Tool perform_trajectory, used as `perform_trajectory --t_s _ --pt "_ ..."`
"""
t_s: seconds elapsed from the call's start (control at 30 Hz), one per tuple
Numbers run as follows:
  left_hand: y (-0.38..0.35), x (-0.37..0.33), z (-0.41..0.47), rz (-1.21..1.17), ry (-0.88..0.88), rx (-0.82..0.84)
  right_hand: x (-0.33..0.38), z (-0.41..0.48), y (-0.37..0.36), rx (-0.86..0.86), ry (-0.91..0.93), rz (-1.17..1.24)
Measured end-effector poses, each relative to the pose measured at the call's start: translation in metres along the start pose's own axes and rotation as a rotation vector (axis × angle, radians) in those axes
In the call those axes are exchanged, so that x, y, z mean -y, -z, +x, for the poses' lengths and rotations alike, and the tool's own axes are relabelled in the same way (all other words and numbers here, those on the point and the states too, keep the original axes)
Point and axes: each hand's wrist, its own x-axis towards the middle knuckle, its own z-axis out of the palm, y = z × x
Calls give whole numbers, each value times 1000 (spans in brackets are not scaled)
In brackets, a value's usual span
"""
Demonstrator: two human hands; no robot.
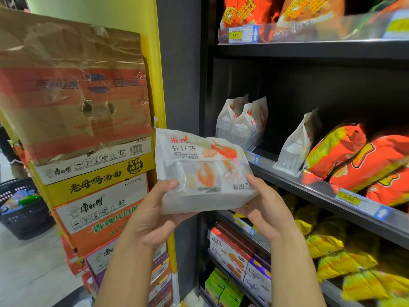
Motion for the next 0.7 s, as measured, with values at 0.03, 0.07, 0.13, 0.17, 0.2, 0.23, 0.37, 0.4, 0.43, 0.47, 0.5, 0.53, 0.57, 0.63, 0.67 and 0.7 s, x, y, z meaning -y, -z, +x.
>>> perform_trajectory --t_s 0.03,0.07,0.13,0.17,0.2,0.23,0.37,0.4,0.43,0.47,0.5,0.53,0.57,0.63,0.67,0.7 --pt "-1 -1 -1 24 13 -23 2 -1 -1 -37 -2 -9" --pt "-4 -3 -1 76 24 -50 5 -1 -1 -74 -9 -18" --pt "-8 -6 0 201 41 -117 11 -1 -2 -134 -30 -55" --pt "-10 -7 1 255 49 -144 13 0 0 -156 -45 -89" --pt "-11 -8 2 296 56 -169 15 1 1 -164 -58 -129" --pt "-12 -9 3 323 62 -187 18 1 0 -162 -62 -166" --pt "-15 -10 3 380 45 -218 25 -3 1 -94 39 -293" --pt "-15 -10 3 391 31 -210 26 -5 3 -52 86 -313" --pt "-14 -10 3 412 11 -203 28 -6 5 -8 129 -338" --pt "-14 -10 4 432 -16 -198 29 -8 7 31 163 -365" --pt "-14 -10 5 438 -49 -197 31 -8 9 56 188 -391" --pt "-13 -9 6 436 -83 -194 32 -8 10 73 208 -410" --pt "-14 -9 8 438 -117 -187 34 -7 12 81 230 -429" --pt "-17 -8 12 461 -180 -176 37 -5 16 82 269 -449" --pt "-19 -7 15 470 -205 -175 39 -4 17 74 277 -454" --pt "-22 -6 18 474 -228 -177 42 -3 17 68 278 -468"
